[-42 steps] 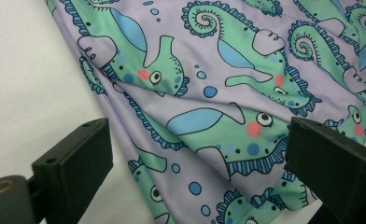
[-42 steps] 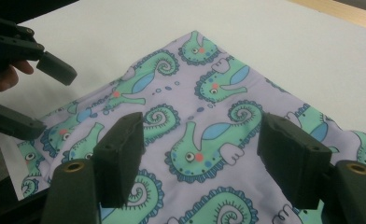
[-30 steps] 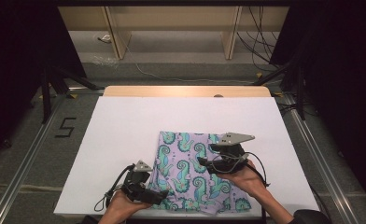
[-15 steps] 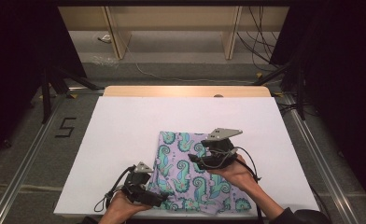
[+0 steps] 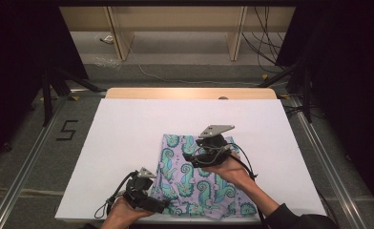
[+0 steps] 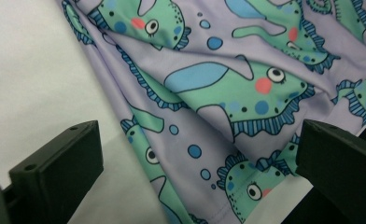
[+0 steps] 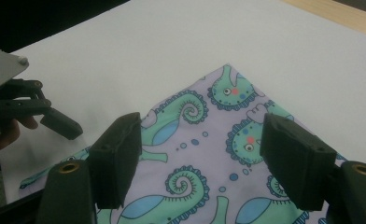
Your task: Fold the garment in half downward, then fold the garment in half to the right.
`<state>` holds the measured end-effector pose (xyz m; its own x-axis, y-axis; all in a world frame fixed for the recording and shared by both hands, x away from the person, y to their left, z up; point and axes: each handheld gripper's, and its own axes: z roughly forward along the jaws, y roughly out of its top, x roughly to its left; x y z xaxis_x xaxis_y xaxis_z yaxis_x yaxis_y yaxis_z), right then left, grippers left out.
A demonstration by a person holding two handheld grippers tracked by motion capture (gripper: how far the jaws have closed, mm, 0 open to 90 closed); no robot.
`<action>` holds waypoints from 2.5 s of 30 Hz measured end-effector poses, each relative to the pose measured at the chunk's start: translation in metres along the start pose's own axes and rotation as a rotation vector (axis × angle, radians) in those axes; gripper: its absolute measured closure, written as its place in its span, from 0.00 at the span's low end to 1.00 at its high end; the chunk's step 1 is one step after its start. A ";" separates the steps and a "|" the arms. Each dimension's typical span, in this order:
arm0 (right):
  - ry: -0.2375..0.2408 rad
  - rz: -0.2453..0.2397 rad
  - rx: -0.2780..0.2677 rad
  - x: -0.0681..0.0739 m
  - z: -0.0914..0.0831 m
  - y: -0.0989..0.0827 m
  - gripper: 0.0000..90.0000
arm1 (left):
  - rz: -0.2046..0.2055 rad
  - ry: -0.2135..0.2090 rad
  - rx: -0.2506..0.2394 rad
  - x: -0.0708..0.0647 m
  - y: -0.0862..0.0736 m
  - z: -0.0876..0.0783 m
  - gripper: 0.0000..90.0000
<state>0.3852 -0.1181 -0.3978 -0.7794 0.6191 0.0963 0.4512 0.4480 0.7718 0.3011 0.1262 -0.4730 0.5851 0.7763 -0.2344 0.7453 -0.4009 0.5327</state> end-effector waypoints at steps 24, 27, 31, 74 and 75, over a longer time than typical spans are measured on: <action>0.028 -0.024 0.042 0.003 0.031 0.015 0.34 | 0.024 -0.024 0.059 -0.014 0.003 0.011 0.13; 0.033 -0.023 0.039 0.002 0.032 0.015 0.34 | 0.025 -0.020 0.047 -0.013 0.003 0.010 0.23; 0.034 -0.021 0.042 0.000 0.033 0.015 0.34 | 0.047 -0.004 0.036 -0.015 0.004 0.011 0.34; 0.048 0.028 0.118 -0.017 0.069 0.041 0.35 | 0.130 -0.018 -0.001 -0.017 0.001 0.010 0.89; 0.044 0.023 0.126 -0.017 0.073 0.043 0.35 | 0.132 -0.018 -0.002 -0.017 0.001 0.010 0.89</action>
<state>0.4493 -0.0623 -0.4117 -0.7851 0.6027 0.1427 0.5184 0.5133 0.6839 0.2949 0.1074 -0.4760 0.6836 0.7082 -0.1765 0.6610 -0.4982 0.5611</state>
